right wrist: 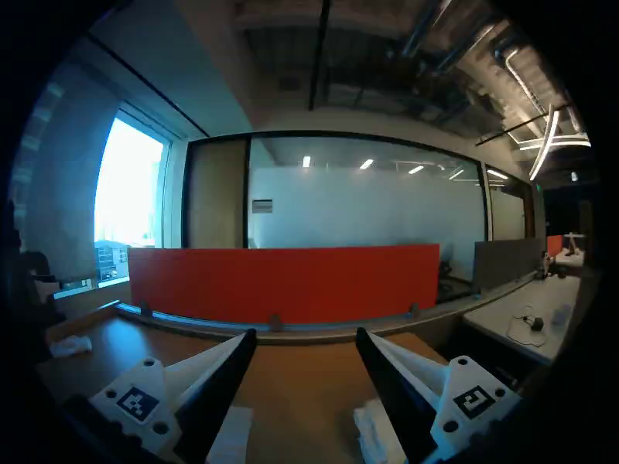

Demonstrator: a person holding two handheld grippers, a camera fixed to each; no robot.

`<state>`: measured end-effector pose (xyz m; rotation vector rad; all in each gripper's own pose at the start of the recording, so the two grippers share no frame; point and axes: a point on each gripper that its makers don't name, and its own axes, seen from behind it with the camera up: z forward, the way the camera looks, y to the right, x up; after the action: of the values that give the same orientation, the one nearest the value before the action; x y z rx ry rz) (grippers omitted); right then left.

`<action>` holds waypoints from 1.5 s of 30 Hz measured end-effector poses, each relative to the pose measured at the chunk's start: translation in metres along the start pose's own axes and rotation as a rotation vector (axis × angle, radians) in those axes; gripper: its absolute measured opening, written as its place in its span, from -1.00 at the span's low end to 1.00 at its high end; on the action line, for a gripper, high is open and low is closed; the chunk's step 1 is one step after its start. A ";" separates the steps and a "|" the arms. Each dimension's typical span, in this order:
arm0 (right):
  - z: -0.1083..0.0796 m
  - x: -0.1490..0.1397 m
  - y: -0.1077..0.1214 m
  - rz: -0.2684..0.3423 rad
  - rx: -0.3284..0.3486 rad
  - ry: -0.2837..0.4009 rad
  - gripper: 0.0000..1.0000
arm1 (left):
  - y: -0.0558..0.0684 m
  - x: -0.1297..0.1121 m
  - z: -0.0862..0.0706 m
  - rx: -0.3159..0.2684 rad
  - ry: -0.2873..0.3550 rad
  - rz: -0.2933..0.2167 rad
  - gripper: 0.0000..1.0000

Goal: Fold towel

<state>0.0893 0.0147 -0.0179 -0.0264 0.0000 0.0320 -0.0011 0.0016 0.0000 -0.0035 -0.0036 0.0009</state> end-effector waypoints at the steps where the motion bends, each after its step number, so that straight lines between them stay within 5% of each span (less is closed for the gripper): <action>1: 0.000 0.000 -0.001 -0.004 0.006 -0.008 0.99 | 0.002 -0.001 0.000 -0.004 -0.004 0.001 0.87; 7: 0.001 -0.006 -0.021 -0.053 0.101 -0.073 0.98 | 0.019 -0.009 0.000 -0.073 -0.051 0.019 0.87; 18: -0.003 -0.022 -0.076 -0.171 0.350 -0.218 0.98 | 0.055 -0.023 -0.011 -0.288 -0.166 0.074 0.87; 32: -0.011 -0.057 -0.095 -0.274 0.504 -0.341 0.98 | 0.067 -0.049 -0.017 -0.362 -0.241 0.127 0.87; 45: -0.018 -0.111 -0.106 -0.262 0.541 -0.411 0.99 | 0.085 -0.109 -0.024 -0.408 -0.326 0.148 0.87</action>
<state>-0.0184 -0.0949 -0.0334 0.5212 -0.4048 -0.2256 -0.1103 0.0861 -0.0243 -0.4120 -0.3294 0.1490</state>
